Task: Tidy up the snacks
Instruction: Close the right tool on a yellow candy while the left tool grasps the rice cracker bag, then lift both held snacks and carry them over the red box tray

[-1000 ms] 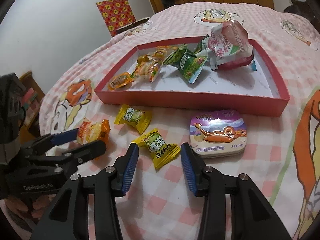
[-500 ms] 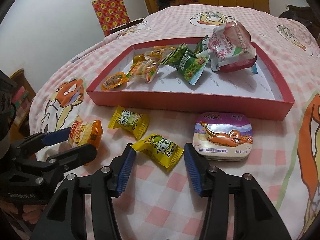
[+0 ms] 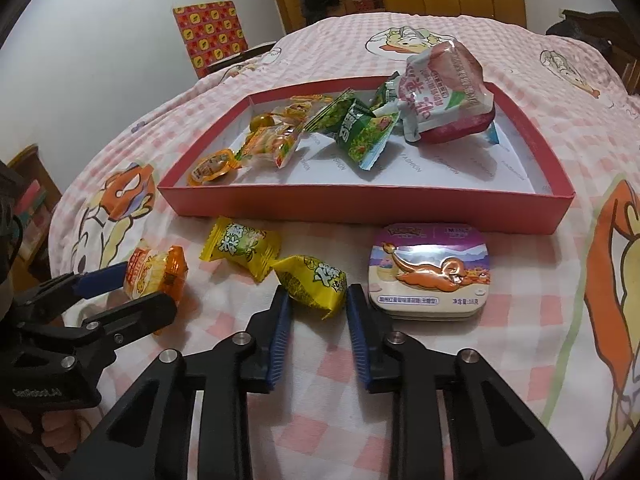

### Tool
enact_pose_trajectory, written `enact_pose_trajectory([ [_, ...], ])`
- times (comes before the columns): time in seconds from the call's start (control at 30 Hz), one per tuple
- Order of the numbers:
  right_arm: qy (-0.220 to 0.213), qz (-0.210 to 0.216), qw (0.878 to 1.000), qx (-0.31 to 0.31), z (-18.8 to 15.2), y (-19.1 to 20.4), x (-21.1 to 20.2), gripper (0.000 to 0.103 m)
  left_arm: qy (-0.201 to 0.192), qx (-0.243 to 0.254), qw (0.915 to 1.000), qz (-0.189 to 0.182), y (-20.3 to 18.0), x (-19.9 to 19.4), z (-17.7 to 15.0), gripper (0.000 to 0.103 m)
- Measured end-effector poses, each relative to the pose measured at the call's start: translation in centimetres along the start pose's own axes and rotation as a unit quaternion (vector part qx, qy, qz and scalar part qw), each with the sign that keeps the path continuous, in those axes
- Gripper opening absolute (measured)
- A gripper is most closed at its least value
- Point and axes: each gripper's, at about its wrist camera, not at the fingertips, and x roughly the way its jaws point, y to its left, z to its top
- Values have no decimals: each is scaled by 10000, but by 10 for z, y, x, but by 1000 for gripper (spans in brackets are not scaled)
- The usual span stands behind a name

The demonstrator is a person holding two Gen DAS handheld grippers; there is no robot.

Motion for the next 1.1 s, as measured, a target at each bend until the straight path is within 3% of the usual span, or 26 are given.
enact_pose_trajectory([
  [0.27, 12, 300, 9995, 35, -2, -3, -6, 16, -41, -56, 9999, 89, -2, -8, 0, 86],
  [0.33, -28, 284, 9996, -33, -1, 1, -8, 24, -53, -42, 9999, 103, -4, -9, 0, 86],
  [0.4, -54, 259, 9996, -97, 0, 5, -9, 45, -59, -35, 9999, 112, -5, -10, 0, 86],
  [0.47, -45, 214, 9997, -129, 3, 6, -8, 47, -46, -49, 9999, 92, -5, -9, 0, 86],
  [0.73, -22, 318, 9995, -10, 17, 5, 3, 47, -14, -134, 9999, 89, -1, -7, -1, 86],
  [0.83, 14, 610, 9975, 368, 20, -3, 11, 46, -3, -169, 9998, 79, 0, -6, -2, 86],
  [0.97, 57, 498, 9978, 429, 17, -5, 14, 27, -3, -169, 9998, 75, 0, -6, -2, 86],
  [1.1, -14, 579, 9971, 496, 16, -7, 8, 26, -27, -153, 9998, 80, -1, -6, -2, 86],
])
